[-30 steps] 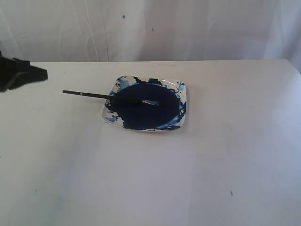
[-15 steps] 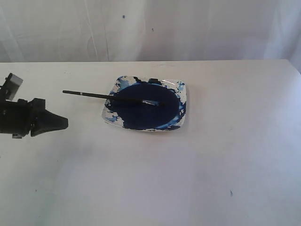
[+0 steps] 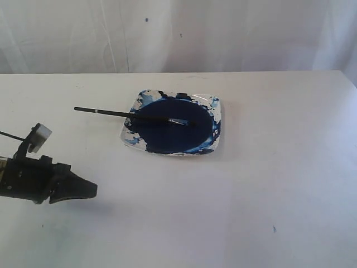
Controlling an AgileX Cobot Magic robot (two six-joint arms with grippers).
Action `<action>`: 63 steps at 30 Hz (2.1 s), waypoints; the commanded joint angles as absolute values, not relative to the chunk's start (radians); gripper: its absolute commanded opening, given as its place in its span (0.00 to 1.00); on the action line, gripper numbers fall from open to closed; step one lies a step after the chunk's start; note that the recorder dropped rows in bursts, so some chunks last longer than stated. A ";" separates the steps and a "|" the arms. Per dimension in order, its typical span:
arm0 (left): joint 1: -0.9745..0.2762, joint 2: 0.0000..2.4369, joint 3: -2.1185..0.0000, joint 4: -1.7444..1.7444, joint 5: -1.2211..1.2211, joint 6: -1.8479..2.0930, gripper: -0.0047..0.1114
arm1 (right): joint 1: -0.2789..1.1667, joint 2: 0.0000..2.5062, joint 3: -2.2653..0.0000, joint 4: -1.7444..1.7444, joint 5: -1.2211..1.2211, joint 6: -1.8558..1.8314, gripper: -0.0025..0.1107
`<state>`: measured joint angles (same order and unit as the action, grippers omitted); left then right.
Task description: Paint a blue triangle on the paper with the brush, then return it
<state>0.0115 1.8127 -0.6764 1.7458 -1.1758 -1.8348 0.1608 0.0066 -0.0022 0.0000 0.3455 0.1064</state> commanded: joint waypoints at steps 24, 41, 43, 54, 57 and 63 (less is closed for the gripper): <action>0.010 1.809 -0.656 1.744 -0.920 -1.707 0.04 | 0.158 0.000 0.000 0.000 0.343 0.107 0.02; 0.010 1.809 -0.641 1.744 -0.954 -1.703 0.04 | 0.158 0.000 0.000 0.000 0.343 0.107 0.02; 0.010 1.809 -0.641 1.744 -0.961 -1.703 0.04 | 0.158 0.000 0.000 0.000 0.343 0.107 0.02; 0.010 1.809 -0.641 1.744 -0.971 -1.700 0.04 | 0.158 0.000 0.000 0.000 0.343 0.107 0.02; 0.010 1.809 -0.641 1.744 -0.971 -1.700 0.04 | 0.158 0.000 0.000 0.000 0.343 0.107 0.02; 0.010 1.809 -0.641 1.744 -0.971 -1.700 0.04 | 0.158 0.000 0.000 0.000 0.318 0.109 0.02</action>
<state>0.0115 1.8127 -0.6505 1.7457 -0.9730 -1.7068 0.1608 0.0066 -0.0022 0.0000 0.3455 0.1064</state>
